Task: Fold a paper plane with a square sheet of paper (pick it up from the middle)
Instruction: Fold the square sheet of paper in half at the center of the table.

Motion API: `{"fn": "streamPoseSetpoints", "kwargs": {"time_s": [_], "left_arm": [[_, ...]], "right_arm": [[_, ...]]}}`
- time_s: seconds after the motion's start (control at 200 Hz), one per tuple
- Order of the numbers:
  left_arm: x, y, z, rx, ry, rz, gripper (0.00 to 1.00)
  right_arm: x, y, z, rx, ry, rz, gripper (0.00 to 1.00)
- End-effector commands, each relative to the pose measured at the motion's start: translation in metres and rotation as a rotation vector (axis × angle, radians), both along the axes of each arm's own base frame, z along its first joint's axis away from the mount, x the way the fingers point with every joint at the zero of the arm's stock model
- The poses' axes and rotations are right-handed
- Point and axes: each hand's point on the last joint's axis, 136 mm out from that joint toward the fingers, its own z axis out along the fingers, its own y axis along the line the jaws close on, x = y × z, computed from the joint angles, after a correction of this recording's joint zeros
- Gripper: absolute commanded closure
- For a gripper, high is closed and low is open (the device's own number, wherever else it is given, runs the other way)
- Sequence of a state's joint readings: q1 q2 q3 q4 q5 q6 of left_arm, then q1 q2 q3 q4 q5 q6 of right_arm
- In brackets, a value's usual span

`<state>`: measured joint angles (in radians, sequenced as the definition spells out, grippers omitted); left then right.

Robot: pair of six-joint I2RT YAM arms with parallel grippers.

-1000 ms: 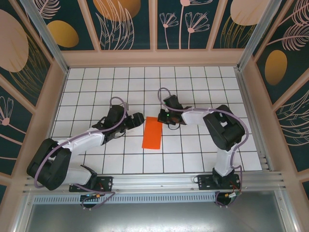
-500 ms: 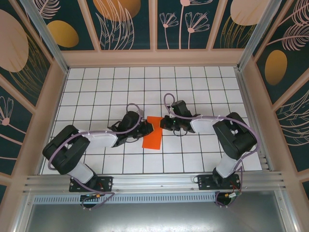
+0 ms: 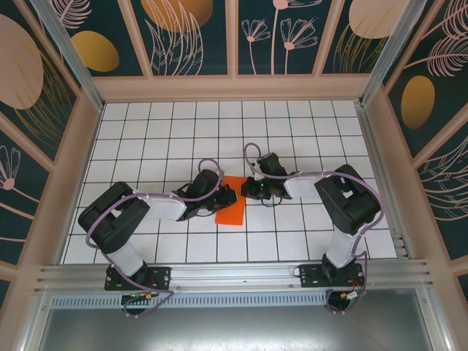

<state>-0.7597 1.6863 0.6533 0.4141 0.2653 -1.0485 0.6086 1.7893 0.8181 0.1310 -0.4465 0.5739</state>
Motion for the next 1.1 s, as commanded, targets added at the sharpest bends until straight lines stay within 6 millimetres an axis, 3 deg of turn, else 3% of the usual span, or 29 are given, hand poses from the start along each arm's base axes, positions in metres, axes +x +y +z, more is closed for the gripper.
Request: {"fn": "streamPoseSetpoints", "kwargs": {"time_s": [0.0, 0.325, 0.525, 0.746, 0.861, 1.096], "left_arm": [[0.002, -0.006, 0.0, 0.016, -0.006, -0.023, 1.0], [-0.002, 0.002, -0.031, 0.106, 0.064, -0.016, 1.0], [-0.016, 0.014, -0.047, 0.199, 0.13, -0.024, 1.0], [-0.032, 0.033, -0.066, 0.263, 0.19, -0.013, 1.0], [-0.036, 0.034, -0.072, 0.27, 0.206, -0.018, 1.0], [-0.041, 0.037, -0.077, 0.275, 0.218, -0.023, 1.0]], "right_arm": [[0.002, 0.0, -0.004, -0.032, -0.004, 0.011, 1.0], [0.003, -0.003, -0.008, -0.059, -0.005, 0.017, 1.0], [0.01, -0.005, -0.013, -0.087, -0.01, 0.02, 1.0], [0.035, -0.013, -0.012, -0.081, -0.024, -0.019, 1.0], [0.062, -0.027, -0.012, -0.087, -0.031, -0.08, 1.0], [0.096, -0.041, -0.014, -0.099, -0.036, -0.159, 1.0]]}}
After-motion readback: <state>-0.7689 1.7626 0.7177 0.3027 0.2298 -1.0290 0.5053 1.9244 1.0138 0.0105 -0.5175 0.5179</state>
